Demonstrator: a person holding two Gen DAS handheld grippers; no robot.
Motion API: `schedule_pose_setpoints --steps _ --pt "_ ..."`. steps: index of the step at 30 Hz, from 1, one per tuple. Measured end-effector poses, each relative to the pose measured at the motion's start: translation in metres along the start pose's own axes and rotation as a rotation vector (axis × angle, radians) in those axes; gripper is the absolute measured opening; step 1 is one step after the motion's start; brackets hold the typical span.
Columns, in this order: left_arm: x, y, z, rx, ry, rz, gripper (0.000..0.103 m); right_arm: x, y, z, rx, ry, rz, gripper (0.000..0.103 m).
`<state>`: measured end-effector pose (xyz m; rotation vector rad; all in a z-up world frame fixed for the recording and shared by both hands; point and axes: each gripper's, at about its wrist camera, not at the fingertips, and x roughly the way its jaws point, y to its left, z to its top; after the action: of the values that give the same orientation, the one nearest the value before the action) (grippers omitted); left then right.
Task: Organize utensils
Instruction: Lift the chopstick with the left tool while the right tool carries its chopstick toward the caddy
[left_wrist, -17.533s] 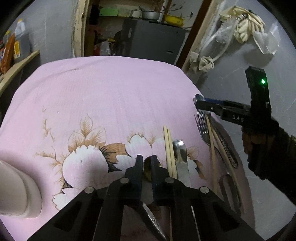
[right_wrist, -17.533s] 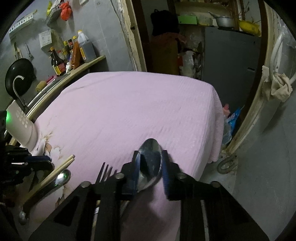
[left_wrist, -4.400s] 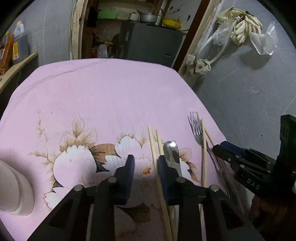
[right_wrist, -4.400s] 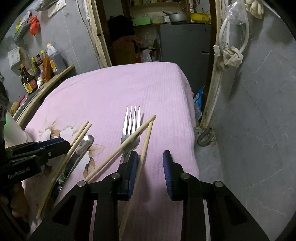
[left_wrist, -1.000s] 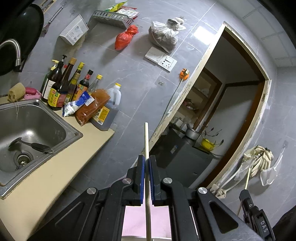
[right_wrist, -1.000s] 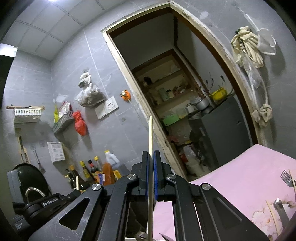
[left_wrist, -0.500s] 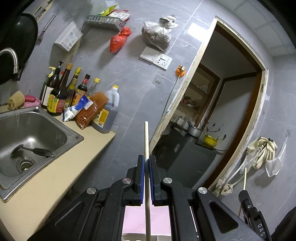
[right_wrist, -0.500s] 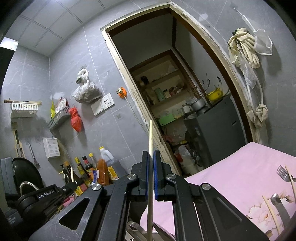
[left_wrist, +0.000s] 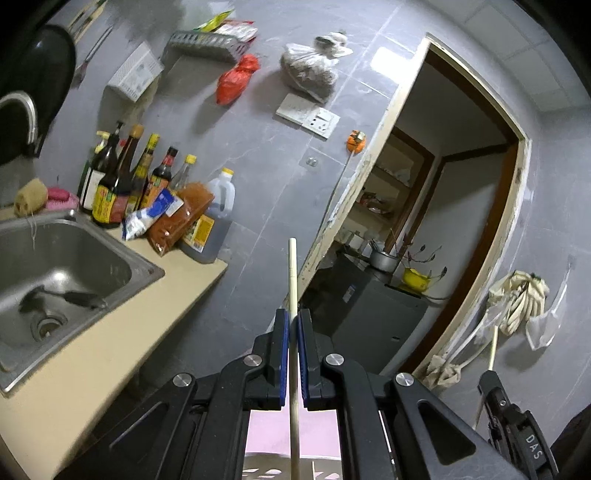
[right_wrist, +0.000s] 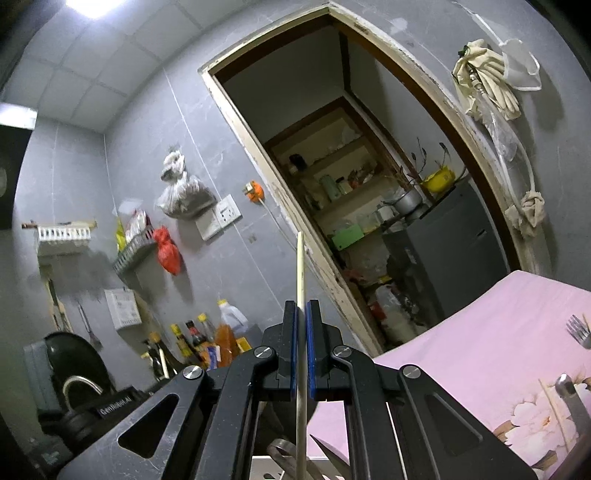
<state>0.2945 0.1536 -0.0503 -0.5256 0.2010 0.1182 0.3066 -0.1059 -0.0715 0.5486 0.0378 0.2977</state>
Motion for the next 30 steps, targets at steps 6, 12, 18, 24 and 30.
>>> schedule_pose_setpoints --steps 6,12,18,24,30 --pt "0.0 0.005 -0.002 -0.018 -0.001 0.004 0.005 -0.001 -0.005 0.002 0.024 -0.014 0.003 0.004" --pt "0.0 0.003 -0.001 -0.019 -0.009 -0.002 0.005 0.004 -0.001 0.007 0.005 -0.027 0.024 0.004" --pt "-0.001 0.007 -0.003 -0.015 -0.003 -0.017 0.005 0.001 -0.001 -0.002 -0.026 0.012 0.014 0.004" --pt "-0.001 0.013 -0.005 -0.028 0.01 -0.016 0.005 -0.007 0.005 -0.008 -0.091 0.055 0.01 0.004" --pt "-0.004 0.012 -0.006 0.018 0.012 -0.008 0.005 -0.012 0.01 -0.011 -0.154 0.106 0.005 0.004"
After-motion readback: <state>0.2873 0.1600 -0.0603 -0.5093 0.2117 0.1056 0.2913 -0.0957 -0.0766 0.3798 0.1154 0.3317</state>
